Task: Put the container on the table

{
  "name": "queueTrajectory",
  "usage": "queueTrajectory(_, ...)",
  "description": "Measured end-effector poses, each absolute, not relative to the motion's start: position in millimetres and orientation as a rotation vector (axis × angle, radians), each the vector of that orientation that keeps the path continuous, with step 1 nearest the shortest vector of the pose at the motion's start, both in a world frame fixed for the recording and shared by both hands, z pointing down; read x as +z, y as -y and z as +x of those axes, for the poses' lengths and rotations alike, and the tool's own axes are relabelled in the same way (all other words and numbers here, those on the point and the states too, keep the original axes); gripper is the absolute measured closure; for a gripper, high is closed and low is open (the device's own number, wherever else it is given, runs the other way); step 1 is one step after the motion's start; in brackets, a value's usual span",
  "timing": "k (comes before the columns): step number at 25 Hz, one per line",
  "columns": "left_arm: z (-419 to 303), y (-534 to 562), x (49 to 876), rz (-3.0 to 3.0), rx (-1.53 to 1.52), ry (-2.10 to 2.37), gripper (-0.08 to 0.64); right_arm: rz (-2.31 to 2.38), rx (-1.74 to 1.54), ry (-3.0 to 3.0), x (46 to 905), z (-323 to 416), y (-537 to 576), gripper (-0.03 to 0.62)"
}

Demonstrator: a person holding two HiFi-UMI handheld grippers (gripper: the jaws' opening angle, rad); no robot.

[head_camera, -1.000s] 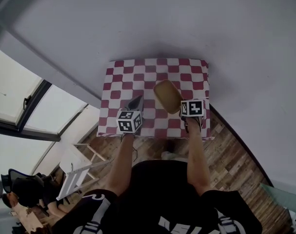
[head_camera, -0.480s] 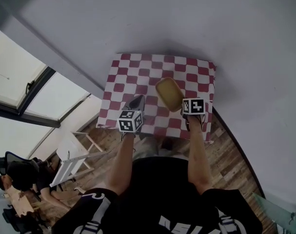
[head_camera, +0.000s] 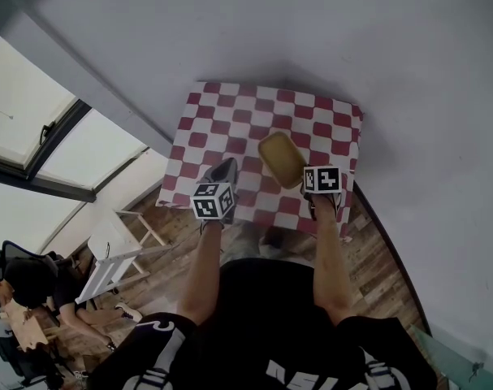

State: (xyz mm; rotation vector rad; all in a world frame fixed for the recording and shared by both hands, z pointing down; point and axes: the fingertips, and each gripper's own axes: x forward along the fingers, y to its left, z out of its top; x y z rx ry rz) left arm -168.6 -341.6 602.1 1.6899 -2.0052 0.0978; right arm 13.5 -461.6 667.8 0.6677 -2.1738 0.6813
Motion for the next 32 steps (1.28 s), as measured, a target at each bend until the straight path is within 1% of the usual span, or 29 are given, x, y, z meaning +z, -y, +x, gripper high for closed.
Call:
queueTrajectory(20, -158.5, 352.1, 601.5, 1.729, 0.12, 1.969, 0.535, 0.662, 0.726, 2.188, 674.3, 24.7, 458.7, 0.558)
queueTrajectory(32, -158.2, 352.1, 622.2, 1.715, 0.124, 1.93, 0.535, 0.676, 0.751, 2.144, 695.1, 30.4, 457.9, 0.558)
